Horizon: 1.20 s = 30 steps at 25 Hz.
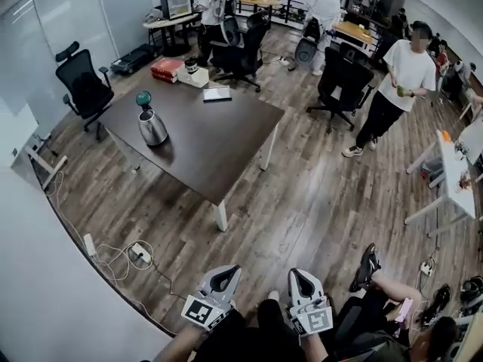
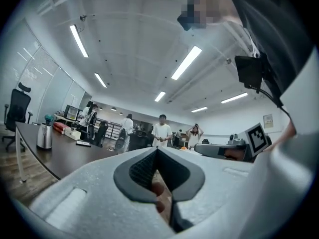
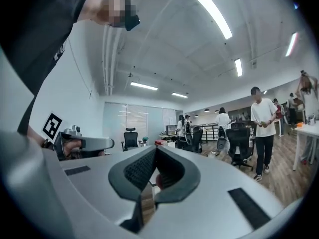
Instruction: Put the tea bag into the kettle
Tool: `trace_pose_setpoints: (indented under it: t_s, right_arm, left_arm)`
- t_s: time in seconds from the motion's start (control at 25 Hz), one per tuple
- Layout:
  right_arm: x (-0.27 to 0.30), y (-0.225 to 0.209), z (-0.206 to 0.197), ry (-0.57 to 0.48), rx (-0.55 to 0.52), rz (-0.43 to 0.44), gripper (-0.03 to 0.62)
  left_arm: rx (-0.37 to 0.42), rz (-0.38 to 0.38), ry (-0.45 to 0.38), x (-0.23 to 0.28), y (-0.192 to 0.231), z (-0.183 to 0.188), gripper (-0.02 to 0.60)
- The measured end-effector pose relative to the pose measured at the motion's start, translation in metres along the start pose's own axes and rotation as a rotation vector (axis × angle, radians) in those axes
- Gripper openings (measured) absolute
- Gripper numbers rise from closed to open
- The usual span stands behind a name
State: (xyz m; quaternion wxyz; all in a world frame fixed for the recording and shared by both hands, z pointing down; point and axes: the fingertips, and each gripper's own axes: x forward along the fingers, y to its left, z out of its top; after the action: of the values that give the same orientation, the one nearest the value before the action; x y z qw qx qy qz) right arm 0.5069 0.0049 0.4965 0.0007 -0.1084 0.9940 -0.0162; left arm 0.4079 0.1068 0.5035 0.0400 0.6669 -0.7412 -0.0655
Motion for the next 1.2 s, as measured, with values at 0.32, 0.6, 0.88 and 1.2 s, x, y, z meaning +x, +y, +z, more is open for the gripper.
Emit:
trace_pose_setpoints:
  t_s: [0.32, 0.6, 0.88, 1.2]
  right_arm:
    - [-0.001, 0.056, -0.014, -0.014, 0.017, 0.162, 0.006]
    - [-0.013, 0.078, -0.008, -0.050, 0.011, 0.256, 0.006]
    - [-0.024, 0.080, -0.007, -0.045, 0.000, 0.266, 0.006]
    - [-0.028, 0.071, -0.010, -0.023, 0.012, 0.242, 0.006]
  left_arm:
    - [0.066, 0.173, -0.042, -0.064, -0.007, 0.020, -0.003]
    - [0.085, 0.280, -0.070, -0.100, -0.031, 0.024, -0.003]
    - [0.105, 0.301, -0.074, -0.109, -0.034, 0.024, -0.003]
    - [0.087, 0.218, -0.062, -0.091, -0.044, 0.018, -0.003]
